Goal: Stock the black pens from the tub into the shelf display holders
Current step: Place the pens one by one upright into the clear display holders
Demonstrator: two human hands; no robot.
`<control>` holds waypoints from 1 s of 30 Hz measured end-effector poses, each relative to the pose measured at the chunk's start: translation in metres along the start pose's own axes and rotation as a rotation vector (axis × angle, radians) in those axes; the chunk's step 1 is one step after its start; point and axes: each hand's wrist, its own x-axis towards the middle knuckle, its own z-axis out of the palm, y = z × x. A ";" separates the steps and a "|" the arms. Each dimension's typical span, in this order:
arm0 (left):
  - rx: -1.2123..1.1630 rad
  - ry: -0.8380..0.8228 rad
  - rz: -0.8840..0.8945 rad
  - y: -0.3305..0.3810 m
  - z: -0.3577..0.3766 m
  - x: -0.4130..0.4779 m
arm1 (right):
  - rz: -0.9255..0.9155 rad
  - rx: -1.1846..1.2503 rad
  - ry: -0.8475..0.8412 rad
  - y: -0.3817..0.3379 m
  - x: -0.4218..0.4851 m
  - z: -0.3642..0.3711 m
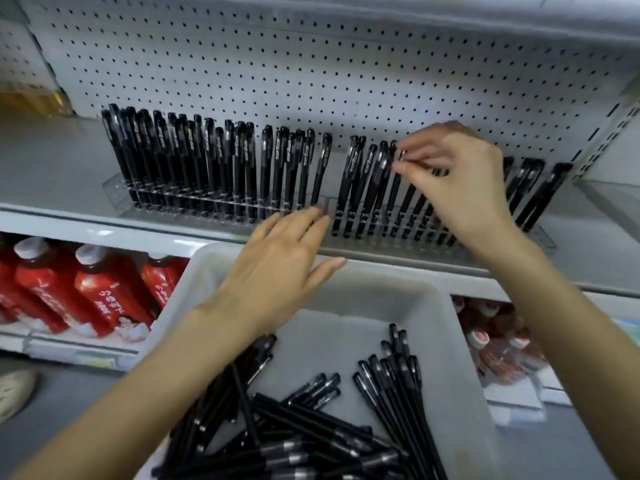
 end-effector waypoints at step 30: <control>-0.477 -0.102 -0.488 -0.040 -0.005 -0.149 | -0.011 0.199 -0.917 0.001 -0.112 0.152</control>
